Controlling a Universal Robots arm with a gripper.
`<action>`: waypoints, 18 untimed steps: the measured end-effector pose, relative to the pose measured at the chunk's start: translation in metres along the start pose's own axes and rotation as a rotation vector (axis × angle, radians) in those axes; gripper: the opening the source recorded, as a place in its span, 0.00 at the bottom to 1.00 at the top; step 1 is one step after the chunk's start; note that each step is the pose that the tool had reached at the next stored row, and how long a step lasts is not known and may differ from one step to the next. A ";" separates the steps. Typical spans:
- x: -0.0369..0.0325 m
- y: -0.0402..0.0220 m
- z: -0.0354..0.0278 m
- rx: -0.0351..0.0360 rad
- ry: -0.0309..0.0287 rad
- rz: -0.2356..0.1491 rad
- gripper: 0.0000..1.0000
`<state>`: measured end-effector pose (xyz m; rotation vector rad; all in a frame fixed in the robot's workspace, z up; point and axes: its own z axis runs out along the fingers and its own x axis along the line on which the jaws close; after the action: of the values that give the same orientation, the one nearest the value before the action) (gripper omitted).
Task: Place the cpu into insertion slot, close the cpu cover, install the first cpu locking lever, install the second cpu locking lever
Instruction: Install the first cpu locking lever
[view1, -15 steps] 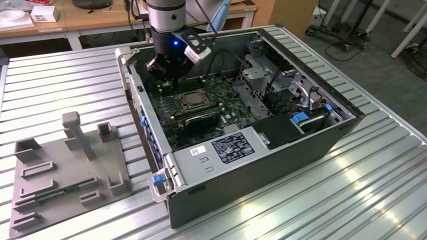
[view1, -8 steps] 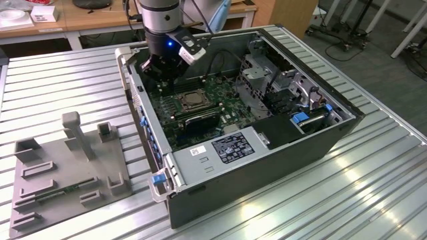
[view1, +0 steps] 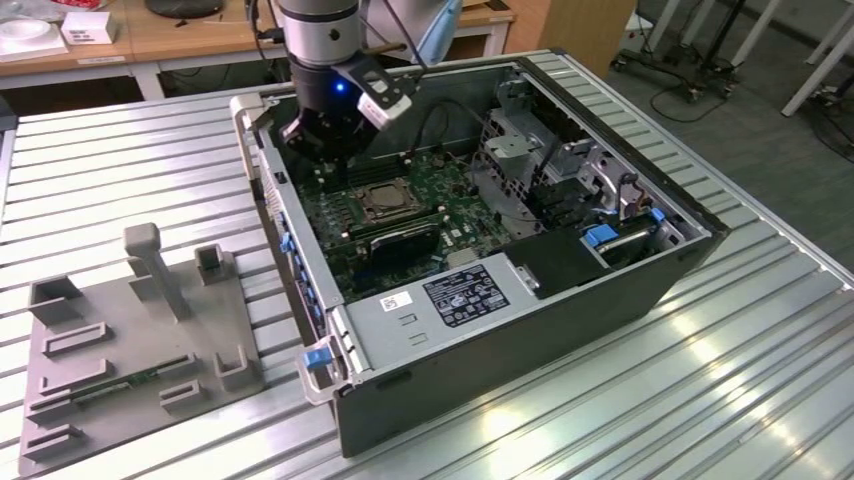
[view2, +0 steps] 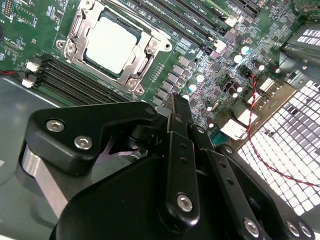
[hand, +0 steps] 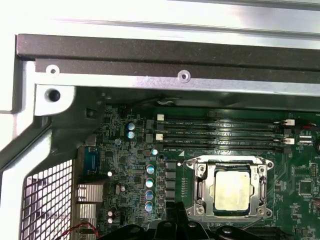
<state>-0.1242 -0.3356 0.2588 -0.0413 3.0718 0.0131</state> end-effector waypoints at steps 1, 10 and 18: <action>-0.0001 0.0001 -0.0007 -0.0001 -0.0001 0.000 0.11; -0.0001 0.0001 -0.0027 -0.0001 -0.0001 0.000 0.11; 0.0050 0.0010 -0.0027 -0.0006 -0.0005 0.000 0.11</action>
<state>-0.1294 -0.3347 0.2612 -0.0412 3.0713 0.0141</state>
